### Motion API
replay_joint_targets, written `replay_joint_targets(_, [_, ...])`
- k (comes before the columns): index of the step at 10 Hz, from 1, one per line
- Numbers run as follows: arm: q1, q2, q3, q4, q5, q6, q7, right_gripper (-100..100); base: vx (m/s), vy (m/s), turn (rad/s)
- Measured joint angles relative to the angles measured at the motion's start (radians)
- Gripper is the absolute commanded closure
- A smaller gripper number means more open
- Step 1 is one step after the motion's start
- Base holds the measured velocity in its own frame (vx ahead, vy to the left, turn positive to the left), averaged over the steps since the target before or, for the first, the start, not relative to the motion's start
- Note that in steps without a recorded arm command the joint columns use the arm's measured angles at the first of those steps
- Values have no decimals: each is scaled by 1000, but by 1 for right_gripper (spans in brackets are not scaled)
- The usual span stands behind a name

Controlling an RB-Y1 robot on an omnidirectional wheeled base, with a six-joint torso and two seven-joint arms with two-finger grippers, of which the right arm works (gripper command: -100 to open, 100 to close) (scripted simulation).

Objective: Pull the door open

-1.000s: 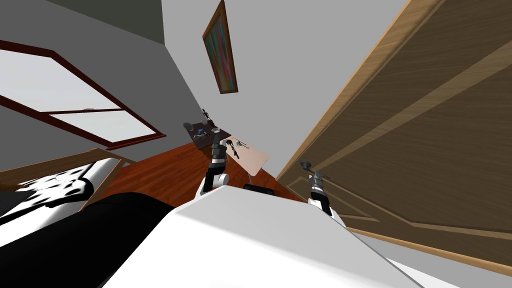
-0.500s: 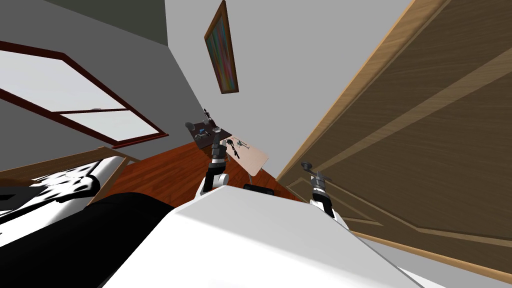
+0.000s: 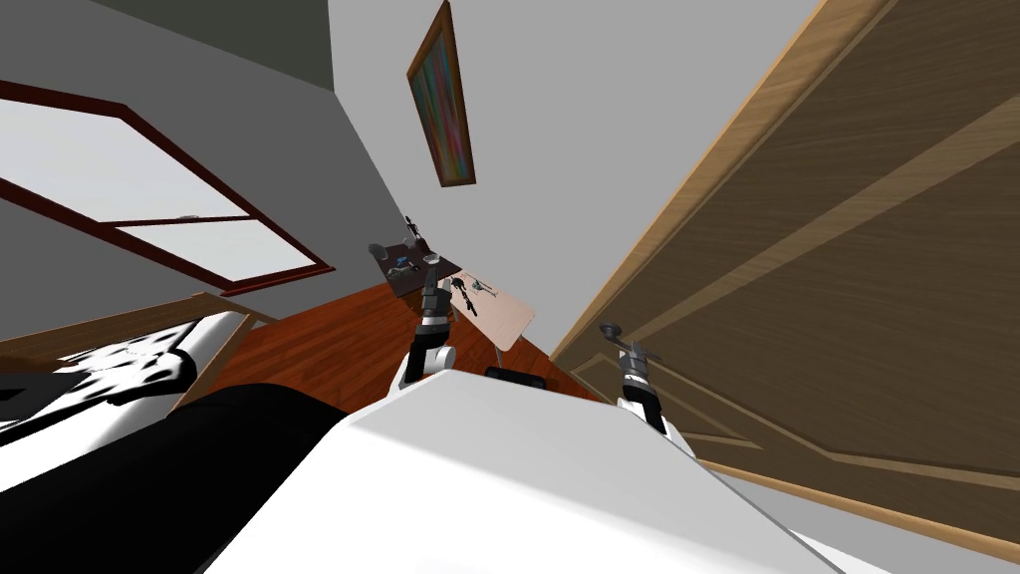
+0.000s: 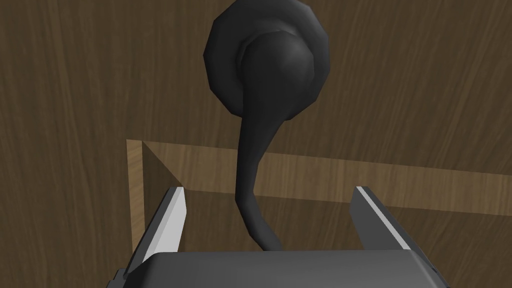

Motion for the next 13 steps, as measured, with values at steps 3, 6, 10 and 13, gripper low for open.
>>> replay_joint_targets(3, [-12, 4, -5, 5, -1, 7, 8, -100, 2, -5, 15])
replay_joint_targets(6, [-13, 4, -5, 6, -1, 7, 9, -100, 1, -1, 4])
replay_joint_targets(10, [-13, 4, -5, 6, -1, 7, 8, -100, 1, -2, 5])
replay_joint_targets(13, [-16, -3, -12, 19, -4, 2, 5, -100, 3, -6, 18])
